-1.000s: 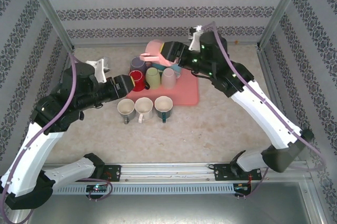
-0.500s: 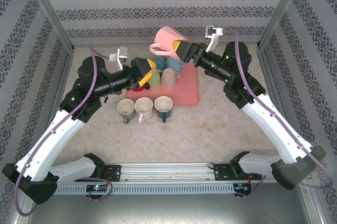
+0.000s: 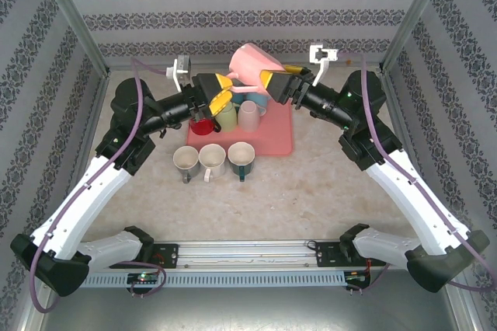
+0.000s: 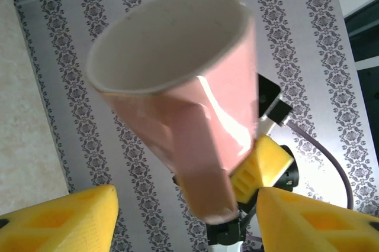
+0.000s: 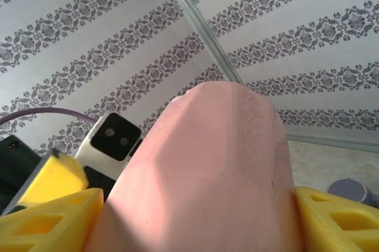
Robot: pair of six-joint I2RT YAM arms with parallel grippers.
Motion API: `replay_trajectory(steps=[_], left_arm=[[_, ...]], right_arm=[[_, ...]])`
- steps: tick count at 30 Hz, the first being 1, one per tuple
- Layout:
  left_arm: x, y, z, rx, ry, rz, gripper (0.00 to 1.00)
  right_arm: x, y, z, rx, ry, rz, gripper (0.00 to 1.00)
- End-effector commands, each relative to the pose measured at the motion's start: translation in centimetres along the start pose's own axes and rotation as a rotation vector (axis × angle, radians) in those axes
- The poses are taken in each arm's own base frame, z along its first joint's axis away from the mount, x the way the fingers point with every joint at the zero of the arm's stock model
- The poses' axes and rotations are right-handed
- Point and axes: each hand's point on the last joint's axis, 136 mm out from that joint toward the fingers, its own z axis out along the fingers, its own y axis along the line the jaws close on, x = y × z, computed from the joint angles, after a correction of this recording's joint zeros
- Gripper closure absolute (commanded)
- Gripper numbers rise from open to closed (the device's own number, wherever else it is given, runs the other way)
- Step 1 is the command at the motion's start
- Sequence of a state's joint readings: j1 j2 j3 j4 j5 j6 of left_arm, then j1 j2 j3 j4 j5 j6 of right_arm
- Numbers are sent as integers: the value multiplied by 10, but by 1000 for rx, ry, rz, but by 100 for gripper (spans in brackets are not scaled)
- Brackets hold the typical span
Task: Turn the mug right side up
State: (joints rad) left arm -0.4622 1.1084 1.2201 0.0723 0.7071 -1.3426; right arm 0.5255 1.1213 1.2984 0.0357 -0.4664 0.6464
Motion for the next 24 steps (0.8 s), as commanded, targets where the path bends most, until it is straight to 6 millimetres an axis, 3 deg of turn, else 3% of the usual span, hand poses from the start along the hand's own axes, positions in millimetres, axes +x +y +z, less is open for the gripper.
replay_trajectory(steps=[1, 7, 18, 22, 24], left_arm=[[-4, -5, 1, 49, 5, -6, 36], [-5, -14, 11, 115, 50, -27, 44], [6, -20, 14, 183, 132, -46, 91], [6, -19, 13, 157, 130, -23, 94], [7, -18, 11, 137, 127, -3, 95]], right_arm=[[-22, 38, -15, -135, -76, -103, 39], [-7, 47, -20, -190, -22, -139, 37], [11, 34, -18, -164, 30, -126, 37], [12, 26, -22, -111, 22, -141, 24], [11, 20, -24, -71, 6, -148, 12]])
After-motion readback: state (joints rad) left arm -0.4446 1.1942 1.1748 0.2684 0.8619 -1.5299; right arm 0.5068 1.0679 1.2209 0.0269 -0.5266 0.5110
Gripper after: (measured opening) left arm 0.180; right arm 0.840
